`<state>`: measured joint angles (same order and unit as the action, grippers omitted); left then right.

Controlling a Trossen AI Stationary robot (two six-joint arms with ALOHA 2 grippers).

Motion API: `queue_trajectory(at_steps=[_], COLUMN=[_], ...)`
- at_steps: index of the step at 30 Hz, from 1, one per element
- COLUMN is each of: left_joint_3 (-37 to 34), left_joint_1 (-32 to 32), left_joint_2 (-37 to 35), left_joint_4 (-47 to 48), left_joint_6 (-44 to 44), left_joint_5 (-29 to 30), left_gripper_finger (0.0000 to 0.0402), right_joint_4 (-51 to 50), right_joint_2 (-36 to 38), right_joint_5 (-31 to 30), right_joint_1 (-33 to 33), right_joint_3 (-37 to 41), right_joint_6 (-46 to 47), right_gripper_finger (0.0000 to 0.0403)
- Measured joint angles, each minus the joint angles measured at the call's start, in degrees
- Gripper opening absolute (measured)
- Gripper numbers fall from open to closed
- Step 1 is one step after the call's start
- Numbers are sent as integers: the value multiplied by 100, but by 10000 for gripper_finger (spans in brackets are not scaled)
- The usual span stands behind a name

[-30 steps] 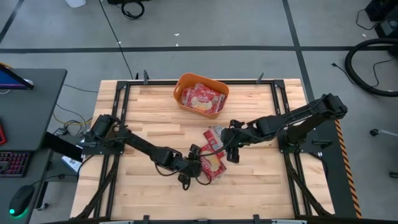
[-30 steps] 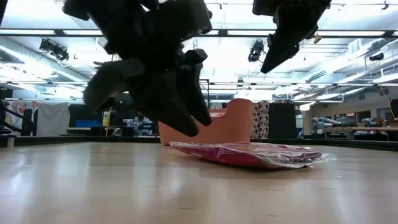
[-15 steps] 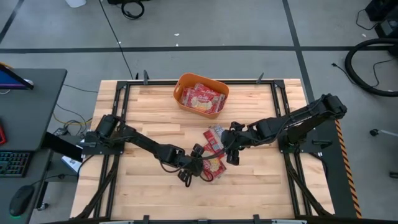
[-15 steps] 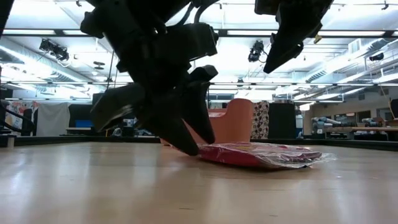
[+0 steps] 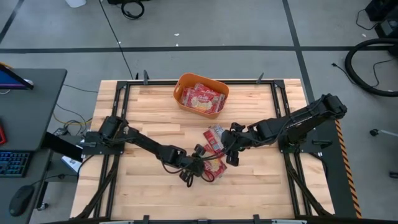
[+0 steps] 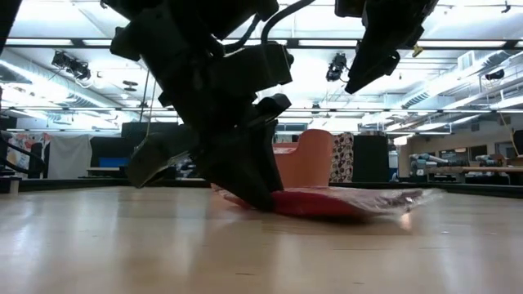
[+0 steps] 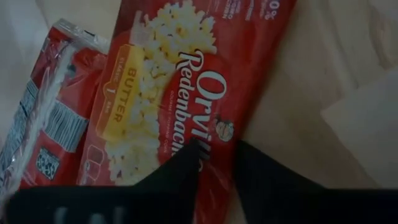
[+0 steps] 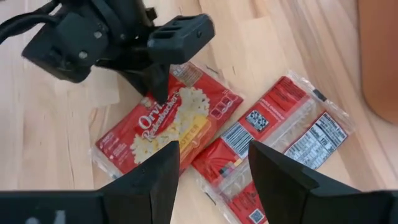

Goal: Sort popcorn bags into baskets
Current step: Put the red popcorn bag into the orange bin

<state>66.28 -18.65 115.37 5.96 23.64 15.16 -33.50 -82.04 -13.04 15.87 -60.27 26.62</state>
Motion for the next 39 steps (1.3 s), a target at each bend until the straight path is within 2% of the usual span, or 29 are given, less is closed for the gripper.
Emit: queue_trajectory(at_steps=[6, 13, 22, 27, 31, 34, 39], left_joint_3=[209, 746, 1559, 1565, 1565, 1569, 1572], left_joint_1=[11, 25, 231, 756, 1434, 1966, 2783], left_joint_2=[15, -52, -460, -1150, -1662, -1923, -2011], left_joint_4=[226, 937, 2314, 2673, 2987, 2891, 2678], left_joint_6=[-191, -212, -192, 102, 406, 620, 708], left_joint_5=[52, 257, 78, -232, 85, 342, 287], left_gripper_finger=[16, 31, 17, 19, 18, 19, 19], right_joint_4=[-109, -470, -1044, -1247, -1416, -1415, -1288], right_joint_2=[8, 199, 939, 1367, 1596, 1670, 1609], right_joint_5=[4, 26, -564, -869, -1162, -1323, -1481], right_joint_1=[58, 48, -108, -258, -332, -344, -343], right_joint_3=[0, 0, 0, 0, 0, -2, -2], right_joint_6=[-7, -116, -130, -91, 68, 175, 237], right_gripper_finger=[197, 197, 197, 197, 197, 197, 197])
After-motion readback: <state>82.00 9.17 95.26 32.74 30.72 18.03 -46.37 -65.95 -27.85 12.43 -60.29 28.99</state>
